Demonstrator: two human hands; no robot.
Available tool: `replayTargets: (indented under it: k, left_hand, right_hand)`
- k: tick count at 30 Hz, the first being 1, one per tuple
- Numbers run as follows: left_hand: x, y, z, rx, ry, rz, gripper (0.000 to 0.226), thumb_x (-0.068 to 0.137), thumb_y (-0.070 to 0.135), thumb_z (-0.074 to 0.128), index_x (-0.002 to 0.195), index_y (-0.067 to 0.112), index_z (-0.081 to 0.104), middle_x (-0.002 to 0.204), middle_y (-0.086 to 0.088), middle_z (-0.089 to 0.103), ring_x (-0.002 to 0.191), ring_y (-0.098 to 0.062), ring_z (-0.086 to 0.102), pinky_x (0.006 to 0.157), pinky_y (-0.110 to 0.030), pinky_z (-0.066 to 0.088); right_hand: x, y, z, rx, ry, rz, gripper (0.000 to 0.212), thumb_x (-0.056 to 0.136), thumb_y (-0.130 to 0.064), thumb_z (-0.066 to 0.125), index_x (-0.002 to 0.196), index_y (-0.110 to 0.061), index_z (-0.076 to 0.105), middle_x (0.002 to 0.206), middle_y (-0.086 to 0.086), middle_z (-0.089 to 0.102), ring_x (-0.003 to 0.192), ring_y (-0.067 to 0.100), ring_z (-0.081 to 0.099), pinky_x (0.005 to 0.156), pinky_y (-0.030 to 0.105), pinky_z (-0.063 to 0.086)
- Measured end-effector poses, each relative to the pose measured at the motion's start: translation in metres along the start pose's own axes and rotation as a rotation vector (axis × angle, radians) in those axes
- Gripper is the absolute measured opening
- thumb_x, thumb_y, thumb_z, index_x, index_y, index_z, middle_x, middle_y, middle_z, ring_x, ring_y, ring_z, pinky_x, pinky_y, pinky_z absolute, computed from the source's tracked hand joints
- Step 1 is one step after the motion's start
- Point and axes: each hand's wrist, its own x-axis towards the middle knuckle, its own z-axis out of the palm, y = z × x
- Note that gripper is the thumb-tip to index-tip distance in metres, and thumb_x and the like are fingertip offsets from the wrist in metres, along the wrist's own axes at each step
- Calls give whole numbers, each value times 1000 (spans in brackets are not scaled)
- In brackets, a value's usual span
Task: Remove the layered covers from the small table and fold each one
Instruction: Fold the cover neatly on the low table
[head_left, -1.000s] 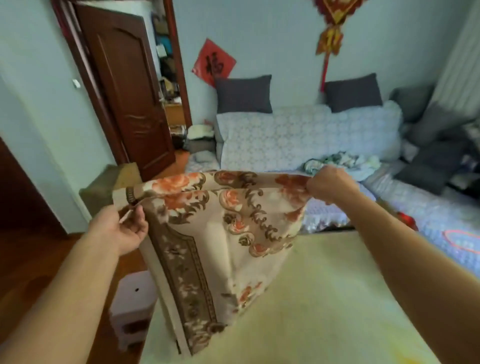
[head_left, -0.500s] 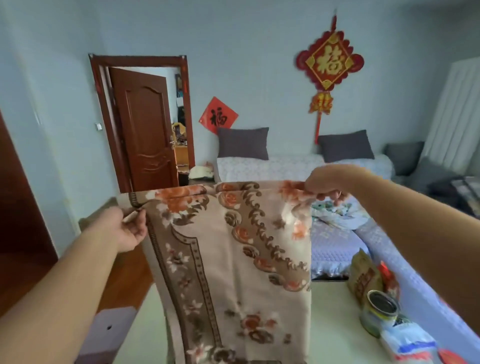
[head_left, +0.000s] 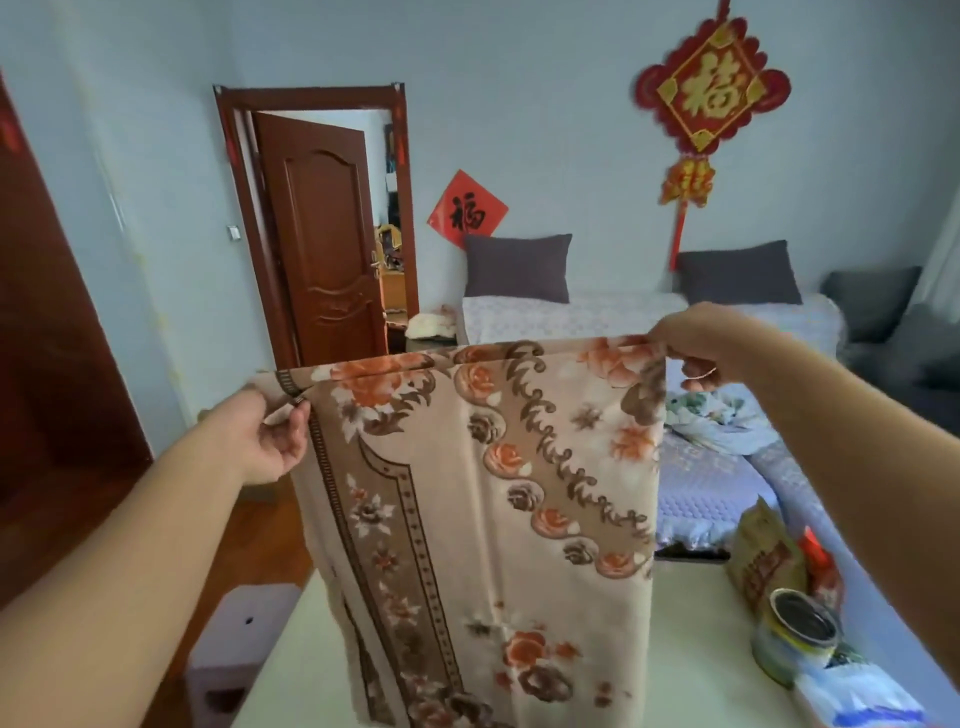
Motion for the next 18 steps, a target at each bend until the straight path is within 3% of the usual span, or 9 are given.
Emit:
replayTargets:
  k: [2,4,6,9,11,14,18]
  left_hand:
    - [21,-12,-3,18,36,-34,23,104,20,41,96,11,62,70,-6,70,73,-21,72,74,-39,57]
    - [44,-19,-4,-4,64,-51,28,107,20,34,96,10,58,85,-9,70,97,-33,71,100,-62,47]
    - [65,-12,-7,-52,70,-36,31,106,19,30,94,10,56,95,-8,70,107,-36,68,109,-69,35]
    - [91,23,-15,-164,14,40,27,105,18,33,94,12,56,98,-5,69,110,-32,68,113,-66,31]
    - [100,55,-20,-245,-41,124,26,103,16,33,96,13,58,93,-4,68,105,-30,69,113,-64,31]
    - [95,90,-27,-361,-86,253,25,99,13,34,96,13,59,90,-3,67,103,-28,72,114,-59,36]
    - [62,80,-49,-383,-119,351,16,83,8,52,98,11,60,80,-6,66,98,-30,75,107,-53,47]
  right_hand:
    - [23,-1,40,-9,-97,83,13,92,-7,58,99,4,58,78,15,59,47,25,55,44,30,54]
    - [36,-11,78,47,-176,140,13,94,-2,60,99,9,57,81,20,66,48,29,66,48,34,60]
    - [51,-27,104,183,-155,124,7,93,-1,63,97,4,63,75,15,72,53,25,71,62,39,63]
    - [68,-62,116,455,-54,27,8,89,-7,70,88,-1,76,73,10,76,65,27,75,73,42,64]
    - [74,-89,111,564,-18,-103,14,91,-6,63,92,-3,77,81,10,78,69,27,76,73,45,64]
    - [70,-114,101,647,43,-233,23,88,-7,56,103,4,71,85,17,77,71,32,76,76,46,63]
    - [47,-90,115,633,140,-251,16,88,-10,58,85,3,66,81,17,76,68,28,76,74,40,63]
